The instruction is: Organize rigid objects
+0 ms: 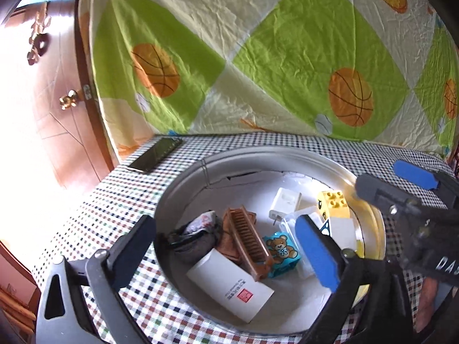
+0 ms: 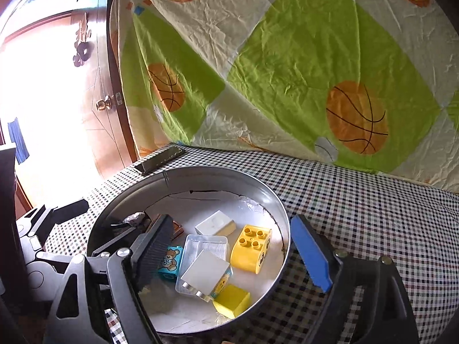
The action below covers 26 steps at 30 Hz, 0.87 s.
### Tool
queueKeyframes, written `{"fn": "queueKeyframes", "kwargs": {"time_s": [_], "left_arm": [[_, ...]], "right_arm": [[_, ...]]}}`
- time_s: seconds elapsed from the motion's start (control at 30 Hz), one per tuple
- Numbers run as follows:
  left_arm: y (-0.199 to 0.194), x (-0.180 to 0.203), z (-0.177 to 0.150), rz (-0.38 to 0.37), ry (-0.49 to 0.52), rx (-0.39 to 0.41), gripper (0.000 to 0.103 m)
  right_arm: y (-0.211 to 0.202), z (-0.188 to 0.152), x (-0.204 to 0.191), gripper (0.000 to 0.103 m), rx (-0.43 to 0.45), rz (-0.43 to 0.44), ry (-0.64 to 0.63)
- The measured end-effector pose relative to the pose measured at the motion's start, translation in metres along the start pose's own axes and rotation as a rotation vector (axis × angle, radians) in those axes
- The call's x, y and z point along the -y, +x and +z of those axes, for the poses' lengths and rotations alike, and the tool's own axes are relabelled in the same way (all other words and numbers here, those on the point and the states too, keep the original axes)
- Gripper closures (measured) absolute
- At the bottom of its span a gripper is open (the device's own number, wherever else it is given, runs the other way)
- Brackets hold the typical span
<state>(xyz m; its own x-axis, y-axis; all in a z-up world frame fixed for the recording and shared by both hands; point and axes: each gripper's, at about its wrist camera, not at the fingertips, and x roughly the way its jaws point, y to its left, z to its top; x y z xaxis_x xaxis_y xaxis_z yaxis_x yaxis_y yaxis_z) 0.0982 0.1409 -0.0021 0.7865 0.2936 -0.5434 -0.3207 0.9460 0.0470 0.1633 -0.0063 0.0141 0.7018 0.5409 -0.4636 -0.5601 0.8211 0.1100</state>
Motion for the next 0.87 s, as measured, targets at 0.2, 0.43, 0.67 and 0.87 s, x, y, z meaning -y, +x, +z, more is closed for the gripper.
{"fn": "queueKeyframes", "kwargs": {"time_s": [0.2,0.43,0.67,0.87], "left_arm": [[-0.024,-0.016,-0.002,0.039,-0.031,0.039,0.003],[-0.037,-0.03,0.0,0.052,-0.071,0.054,0.0],[-0.033,-0.033,-0.004,0.078,-0.074,0.047,0.0],[-0.034,-0.026,-0.005,0.092,-0.05,0.059,0.001]], "right_arm": [[-0.021,0.002,-0.007,0.014,0.038,0.012,0.004],[-0.033,-0.002,-0.02,0.013,0.061,0.031,-0.021],[-0.035,-0.006,-0.02,0.013,0.061,0.026,-0.029],[-0.035,-0.01,-0.017,0.013,0.055,0.018,-0.028]]}}
